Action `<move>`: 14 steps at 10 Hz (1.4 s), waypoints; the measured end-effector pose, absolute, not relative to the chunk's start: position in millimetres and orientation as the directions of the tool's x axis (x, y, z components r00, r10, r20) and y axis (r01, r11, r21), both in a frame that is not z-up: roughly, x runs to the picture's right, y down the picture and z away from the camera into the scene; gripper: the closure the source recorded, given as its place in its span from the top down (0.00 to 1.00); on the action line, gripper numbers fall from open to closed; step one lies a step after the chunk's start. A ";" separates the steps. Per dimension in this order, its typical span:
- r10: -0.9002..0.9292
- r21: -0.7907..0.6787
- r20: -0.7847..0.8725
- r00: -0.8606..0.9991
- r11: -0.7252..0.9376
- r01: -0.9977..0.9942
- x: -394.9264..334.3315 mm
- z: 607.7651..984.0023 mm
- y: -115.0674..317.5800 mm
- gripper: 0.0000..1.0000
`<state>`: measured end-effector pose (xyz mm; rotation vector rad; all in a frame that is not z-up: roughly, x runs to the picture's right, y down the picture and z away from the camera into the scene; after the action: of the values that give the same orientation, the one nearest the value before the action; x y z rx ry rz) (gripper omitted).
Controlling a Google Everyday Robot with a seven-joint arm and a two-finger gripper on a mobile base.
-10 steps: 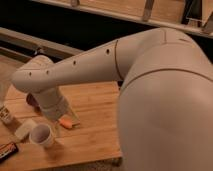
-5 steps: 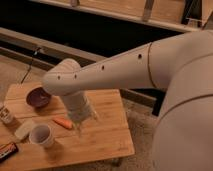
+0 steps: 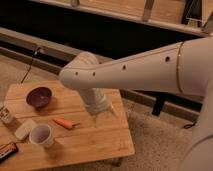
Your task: Move the arm in a circular motion
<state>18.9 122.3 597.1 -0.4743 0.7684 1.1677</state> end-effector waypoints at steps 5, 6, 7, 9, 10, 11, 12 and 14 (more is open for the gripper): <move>0.754 0.280 -0.652 -0.081 0.140 -0.950 108.2 623.3 67.9 0.65; 0.767 0.297 -0.631 -0.113 0.105 -0.949 118.4 631.9 57.0 0.65; 0.794 0.308 -0.590 -0.150 0.049 -0.950 127.6 653.0 29.7 0.65; 0.821 0.292 -0.548 -0.159 0.009 -0.956 123.1 679.4 -6.2 0.65; 0.838 0.275 -0.525 -0.149 0.001 -0.962 111.4 696.3 -30.2 0.65; 0.850 0.260 -0.510 -0.135 0.003 -0.966 99.4 708.9 -47.2 0.65; 0.860 0.246 -0.496 -0.116 0.011 -0.969 85.6 721.4 -63.8 0.65; 0.873 0.212 -0.484 -0.059 0.051 -0.976 48.7 748.3 -91.8 0.65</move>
<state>48.7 -91.8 748.3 -0.2259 0.5743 1.5304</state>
